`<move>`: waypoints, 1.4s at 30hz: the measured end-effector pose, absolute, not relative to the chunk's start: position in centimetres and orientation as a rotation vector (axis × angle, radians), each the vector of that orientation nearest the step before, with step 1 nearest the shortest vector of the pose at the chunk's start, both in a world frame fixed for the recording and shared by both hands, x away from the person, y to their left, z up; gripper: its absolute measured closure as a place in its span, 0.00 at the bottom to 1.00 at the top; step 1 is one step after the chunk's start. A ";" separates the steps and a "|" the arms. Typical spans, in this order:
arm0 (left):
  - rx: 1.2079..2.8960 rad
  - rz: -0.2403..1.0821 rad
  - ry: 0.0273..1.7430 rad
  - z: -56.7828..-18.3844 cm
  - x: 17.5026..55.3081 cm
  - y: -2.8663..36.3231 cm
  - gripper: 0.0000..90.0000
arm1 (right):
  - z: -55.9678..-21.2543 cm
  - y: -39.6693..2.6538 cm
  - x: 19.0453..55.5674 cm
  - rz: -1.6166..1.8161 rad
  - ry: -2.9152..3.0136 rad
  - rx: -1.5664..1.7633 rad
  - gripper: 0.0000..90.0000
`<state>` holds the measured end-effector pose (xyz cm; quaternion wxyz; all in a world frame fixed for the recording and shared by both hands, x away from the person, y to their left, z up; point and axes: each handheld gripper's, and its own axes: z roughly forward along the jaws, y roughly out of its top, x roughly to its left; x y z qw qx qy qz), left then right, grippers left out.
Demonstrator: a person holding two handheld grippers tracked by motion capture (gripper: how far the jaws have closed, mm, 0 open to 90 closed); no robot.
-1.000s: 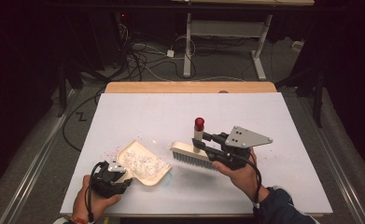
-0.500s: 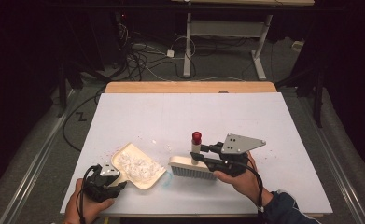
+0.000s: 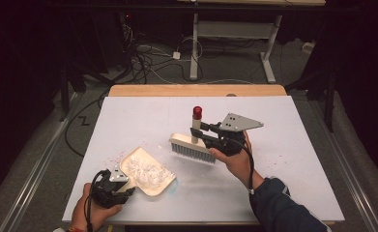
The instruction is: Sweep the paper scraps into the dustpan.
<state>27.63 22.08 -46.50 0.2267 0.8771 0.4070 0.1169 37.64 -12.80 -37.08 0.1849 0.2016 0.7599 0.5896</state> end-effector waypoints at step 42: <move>2.412 0.307 1.120 -46.6 28.4 21.5 0.70 | -40.1 -2.8 35.8 1.676 2.114 0.487 0.79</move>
